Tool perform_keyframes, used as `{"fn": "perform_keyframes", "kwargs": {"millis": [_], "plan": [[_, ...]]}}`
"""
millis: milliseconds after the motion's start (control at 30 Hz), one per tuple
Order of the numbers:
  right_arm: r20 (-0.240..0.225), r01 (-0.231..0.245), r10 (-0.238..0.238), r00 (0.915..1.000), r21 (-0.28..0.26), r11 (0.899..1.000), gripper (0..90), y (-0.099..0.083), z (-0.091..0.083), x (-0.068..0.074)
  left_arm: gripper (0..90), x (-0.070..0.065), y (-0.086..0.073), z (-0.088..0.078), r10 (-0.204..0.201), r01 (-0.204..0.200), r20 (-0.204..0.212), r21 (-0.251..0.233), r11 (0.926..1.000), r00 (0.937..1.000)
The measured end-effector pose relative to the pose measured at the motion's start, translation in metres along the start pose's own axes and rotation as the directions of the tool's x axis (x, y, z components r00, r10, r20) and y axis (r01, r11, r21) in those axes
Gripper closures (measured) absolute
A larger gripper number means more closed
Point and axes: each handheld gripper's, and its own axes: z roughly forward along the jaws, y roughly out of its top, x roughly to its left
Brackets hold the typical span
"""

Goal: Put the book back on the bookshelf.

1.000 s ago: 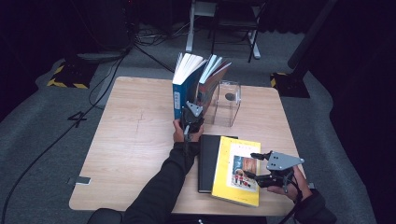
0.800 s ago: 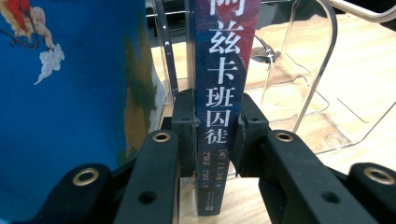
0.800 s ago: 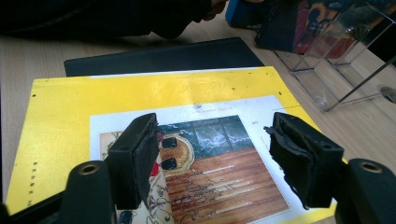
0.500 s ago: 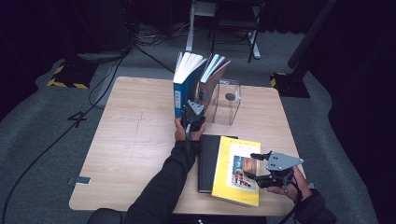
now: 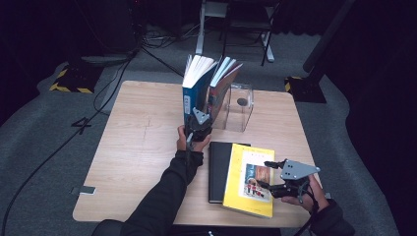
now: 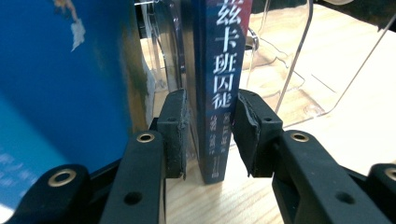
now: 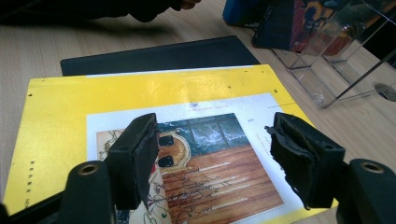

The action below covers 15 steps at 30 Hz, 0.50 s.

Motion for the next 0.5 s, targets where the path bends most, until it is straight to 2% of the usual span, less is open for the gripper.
{"fn": "perform_keyframes", "kwargs": {"millis": [167, 500], "plan": [[0.002, -0.003, 0.003, 1.0, -0.001, 1.0, 32.3, 0.0, -0.001, 0.0, 65.1, 0.005, -0.003, -0.007, 0.015, -0.016, 0.012, 0.011, 0.9998, 0.9998], [0.004, -0.014, 0.013, 0.9999, 0.005, 1.0, 32.0, 0.0, -0.002, 0.0, 59.4, 0.02, -0.011, -0.022, 0.06, -0.064, 0.082, 0.04, 0.9972, 0.9948]]}}
